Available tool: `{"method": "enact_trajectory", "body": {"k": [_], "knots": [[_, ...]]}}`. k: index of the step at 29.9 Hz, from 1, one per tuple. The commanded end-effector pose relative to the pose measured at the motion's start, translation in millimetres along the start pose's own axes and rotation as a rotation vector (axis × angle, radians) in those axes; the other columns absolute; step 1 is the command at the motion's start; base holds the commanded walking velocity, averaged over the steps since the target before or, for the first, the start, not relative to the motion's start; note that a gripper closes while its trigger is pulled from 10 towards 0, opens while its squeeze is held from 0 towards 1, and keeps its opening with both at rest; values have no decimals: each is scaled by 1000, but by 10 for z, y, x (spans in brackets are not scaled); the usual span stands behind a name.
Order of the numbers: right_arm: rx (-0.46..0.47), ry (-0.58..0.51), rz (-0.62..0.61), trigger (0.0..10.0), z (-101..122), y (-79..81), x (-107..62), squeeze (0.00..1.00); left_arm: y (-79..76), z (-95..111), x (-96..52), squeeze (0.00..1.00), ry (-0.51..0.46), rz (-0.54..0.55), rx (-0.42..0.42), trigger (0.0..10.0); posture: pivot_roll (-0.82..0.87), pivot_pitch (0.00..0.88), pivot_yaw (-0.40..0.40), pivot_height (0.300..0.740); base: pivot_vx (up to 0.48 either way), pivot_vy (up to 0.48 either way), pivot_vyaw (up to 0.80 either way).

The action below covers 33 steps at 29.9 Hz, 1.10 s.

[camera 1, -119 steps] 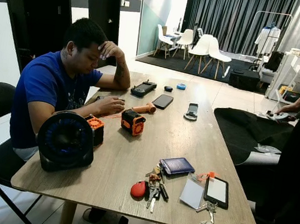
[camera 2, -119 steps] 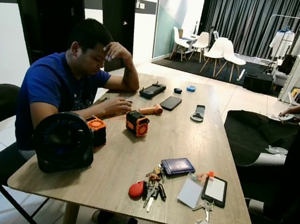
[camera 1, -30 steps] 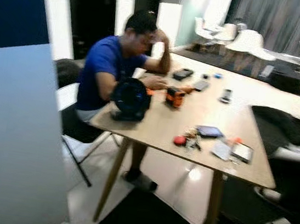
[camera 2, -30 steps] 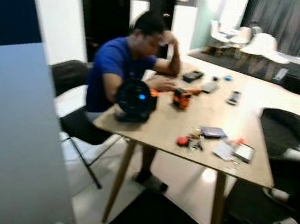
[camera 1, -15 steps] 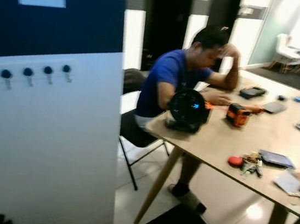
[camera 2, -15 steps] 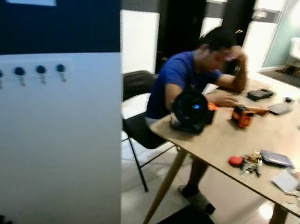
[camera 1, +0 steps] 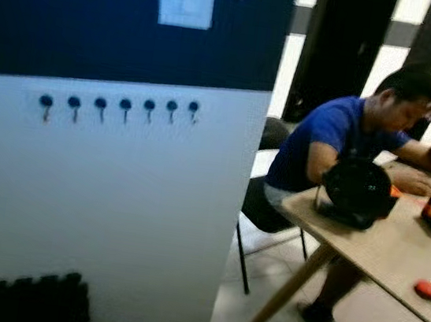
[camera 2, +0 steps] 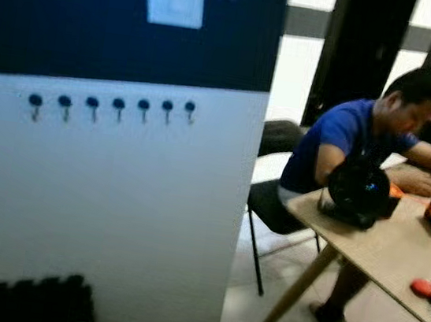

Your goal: Hang keys on a hook

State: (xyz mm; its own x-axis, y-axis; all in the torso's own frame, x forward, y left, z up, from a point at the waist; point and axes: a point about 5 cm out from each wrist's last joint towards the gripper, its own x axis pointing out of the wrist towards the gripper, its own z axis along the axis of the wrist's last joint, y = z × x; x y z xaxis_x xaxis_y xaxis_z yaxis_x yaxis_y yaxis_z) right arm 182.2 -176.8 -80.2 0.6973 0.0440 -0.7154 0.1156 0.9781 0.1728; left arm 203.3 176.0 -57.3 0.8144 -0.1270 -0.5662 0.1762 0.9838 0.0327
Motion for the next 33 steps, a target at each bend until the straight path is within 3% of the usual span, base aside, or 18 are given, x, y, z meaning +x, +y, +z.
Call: {"method": "enact_trajectory", "body": {"k": [1, 33], "knots": [[7, 20, -13, 10000, -47, -40, -18, 0, -3, -56, -17, 0, 27, 5, -3, 10000, 97, 21, -21, 740, 0, 0, 800], [9, 13, 2, 10000, -19, 6, 0, 0, 16, -83, -10, 0, 66, 7, 38, 10000, 97, 14, -15, 740, 0, 0, 800]]}}
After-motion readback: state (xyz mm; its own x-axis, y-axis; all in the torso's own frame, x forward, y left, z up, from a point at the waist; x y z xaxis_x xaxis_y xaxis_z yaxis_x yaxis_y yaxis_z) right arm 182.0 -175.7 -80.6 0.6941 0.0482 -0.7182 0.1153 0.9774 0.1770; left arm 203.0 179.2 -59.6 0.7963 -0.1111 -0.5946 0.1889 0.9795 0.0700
